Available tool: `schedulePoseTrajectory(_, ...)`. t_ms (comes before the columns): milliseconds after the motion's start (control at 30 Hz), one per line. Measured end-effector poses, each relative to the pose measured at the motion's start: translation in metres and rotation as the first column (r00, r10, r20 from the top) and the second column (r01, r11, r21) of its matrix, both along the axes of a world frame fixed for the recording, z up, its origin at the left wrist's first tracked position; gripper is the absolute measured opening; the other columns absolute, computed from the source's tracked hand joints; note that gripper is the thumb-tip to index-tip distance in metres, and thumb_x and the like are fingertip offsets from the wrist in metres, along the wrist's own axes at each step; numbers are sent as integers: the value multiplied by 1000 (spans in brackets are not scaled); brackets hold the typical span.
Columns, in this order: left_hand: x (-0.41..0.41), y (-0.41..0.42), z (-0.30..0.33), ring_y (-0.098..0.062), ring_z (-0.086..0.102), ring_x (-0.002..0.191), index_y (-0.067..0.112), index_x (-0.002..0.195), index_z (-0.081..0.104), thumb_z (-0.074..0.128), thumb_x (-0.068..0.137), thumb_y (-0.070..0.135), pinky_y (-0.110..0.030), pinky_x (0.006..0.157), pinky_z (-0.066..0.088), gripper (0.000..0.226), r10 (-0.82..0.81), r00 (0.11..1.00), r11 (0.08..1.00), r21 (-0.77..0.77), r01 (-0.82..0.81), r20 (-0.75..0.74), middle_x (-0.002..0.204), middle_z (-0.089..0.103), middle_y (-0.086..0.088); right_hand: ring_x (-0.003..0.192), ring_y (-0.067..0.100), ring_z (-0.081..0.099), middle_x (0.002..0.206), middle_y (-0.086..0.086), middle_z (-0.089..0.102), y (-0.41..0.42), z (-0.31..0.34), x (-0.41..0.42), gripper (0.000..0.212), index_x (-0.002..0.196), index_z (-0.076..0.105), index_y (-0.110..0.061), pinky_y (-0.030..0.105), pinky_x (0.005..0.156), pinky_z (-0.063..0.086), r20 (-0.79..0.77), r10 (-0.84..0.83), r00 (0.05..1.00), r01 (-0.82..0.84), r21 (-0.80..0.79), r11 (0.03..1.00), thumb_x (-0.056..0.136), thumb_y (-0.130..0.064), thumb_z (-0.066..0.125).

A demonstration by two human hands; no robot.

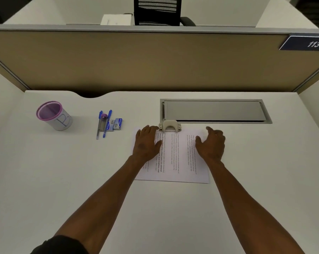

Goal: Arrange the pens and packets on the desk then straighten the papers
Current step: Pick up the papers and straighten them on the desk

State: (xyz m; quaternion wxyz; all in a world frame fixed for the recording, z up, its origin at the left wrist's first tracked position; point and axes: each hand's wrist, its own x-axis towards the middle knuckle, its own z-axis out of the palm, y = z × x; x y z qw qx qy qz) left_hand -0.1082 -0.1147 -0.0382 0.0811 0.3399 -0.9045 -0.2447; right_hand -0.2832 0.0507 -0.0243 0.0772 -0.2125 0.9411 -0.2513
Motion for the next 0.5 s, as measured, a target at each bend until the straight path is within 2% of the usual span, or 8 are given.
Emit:
schedulePoseTrajectory(100, -5, -1, -1, -25, 29, 145, 18, 142, 41, 57, 93, 41, -48, 122, 10, 57, -6, 1000, 1000, -15, 6, 30, 148, 46, -4, 133, 34, 39, 140, 13, 48, -18, 2, -10, 54, 138, 54, -14, 48, 102, 40, -66, 291, 954, -284, 102, 953, 90, -39, 63)
schedulePoseTrajectory(167, -11, -2, 1, -24, 28, 146, 18, 144, 39, 54, 94, 43, -47, 122, 6, 58, 13, 1000, 999, -31, -12, 24, 150, 45, -4, 135, 31, 37, 140, 11, 49, -32, 3, -16, 50, 137, 55, -15, 47, 103, 39, -33, 427, 904, -413, 200, 889, 93, -39, 59)
schedulePoseTrajectory(233, -19, -3, 6, -24, 32, 145, 20, 146, 36, 54, 95, 42, -48, 122, 7, 59, 31, 999, 999, -35, -31, 7, 149, 47, -5, 131, 30, 40, 134, 10, 52, -42, 3, -21, 44, 131, 59, -15, 46, 102, 39, 4, 462, 887, -451, 219, 865, 94, -37, 58)
schedulePoseTrajectory(333, -29, -6, 11, -24, 43, 137, 28, 150, 32, 51, 97, 38, -51, 121, 8, 57, 19, 1000, 999, -44, -19, 4, 143, 54, -3, 125, 30, 45, 124, 9, 59, -47, 4, -26, 32, 120, 65, -16, 44, 99, 39, 9, 449, 893, -444, 172, 880, 93, -33, 60)
schedulePoseTrajectory(500, -32, -11, 9, -22, 54, 123, 29, 148, 40, 48, 100, 32, -53, 120, 10, 49, -14, 999, 996, -92, 17, 35, 132, 63, -2, 116, 28, 53, 108, 5, 69, -49, 9, -27, 15, 101, 71, -21, 44, 95, 47, 75, 429, 900, -435, 143, 889, 90, -25, 62)
